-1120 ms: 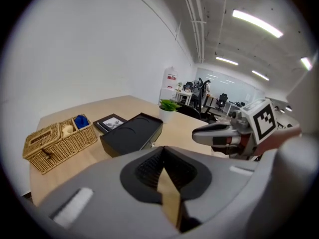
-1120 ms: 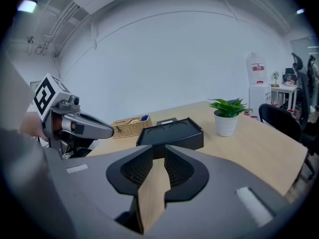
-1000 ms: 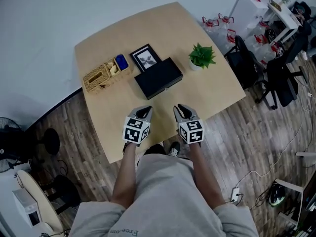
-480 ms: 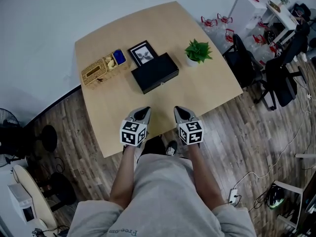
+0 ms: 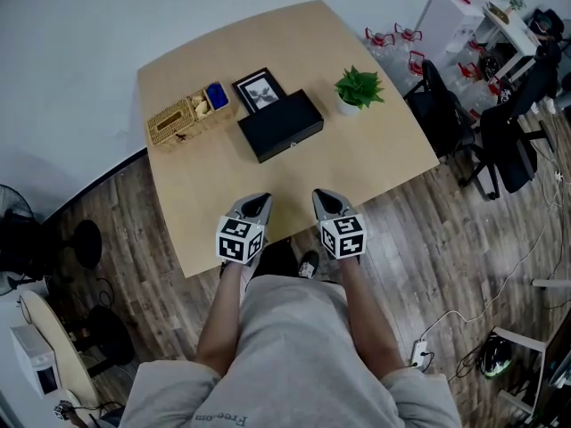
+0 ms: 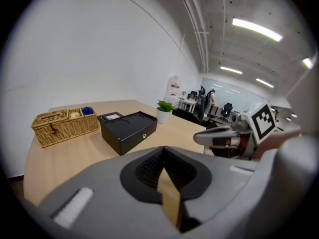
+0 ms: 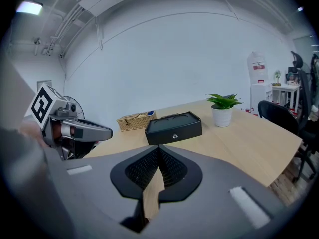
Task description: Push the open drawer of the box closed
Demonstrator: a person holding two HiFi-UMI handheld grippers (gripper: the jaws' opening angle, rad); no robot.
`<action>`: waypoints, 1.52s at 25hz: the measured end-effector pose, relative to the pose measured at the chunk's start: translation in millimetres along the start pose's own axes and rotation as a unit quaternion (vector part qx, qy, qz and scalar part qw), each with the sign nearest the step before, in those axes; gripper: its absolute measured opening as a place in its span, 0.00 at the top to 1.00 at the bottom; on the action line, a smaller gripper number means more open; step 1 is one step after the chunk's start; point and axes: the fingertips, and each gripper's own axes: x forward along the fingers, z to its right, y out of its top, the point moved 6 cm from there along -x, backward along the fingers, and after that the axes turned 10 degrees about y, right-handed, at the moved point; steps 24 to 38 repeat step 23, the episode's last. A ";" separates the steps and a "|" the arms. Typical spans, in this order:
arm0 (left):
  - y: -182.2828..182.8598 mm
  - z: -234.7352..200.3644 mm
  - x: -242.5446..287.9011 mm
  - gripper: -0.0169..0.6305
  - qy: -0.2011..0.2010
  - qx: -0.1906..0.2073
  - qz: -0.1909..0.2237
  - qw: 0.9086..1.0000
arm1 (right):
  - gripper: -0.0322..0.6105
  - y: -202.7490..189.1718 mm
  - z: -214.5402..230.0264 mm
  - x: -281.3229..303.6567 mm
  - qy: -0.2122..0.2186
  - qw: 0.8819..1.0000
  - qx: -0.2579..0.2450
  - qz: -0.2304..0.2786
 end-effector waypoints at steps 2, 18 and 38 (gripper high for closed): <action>-0.6 1.4 -0.1 0.89 0.000 0.001 0.000 1.000 | 0.95 -0.6 0.5 -1.6 -0.001 1.000 0.000 -0.001; -4.0 5.6 -4.3 0.89 0.005 0.002 0.002 1.000 | 0.95 -5.0 2.0 -9.4 -0.002 1.000 -0.007 -0.008; -0.4 8.8 -4.8 0.89 0.001 0.008 0.000 1.000 | 0.95 -4.0 3.0 -9.3 0.001 1.000 -0.003 -0.008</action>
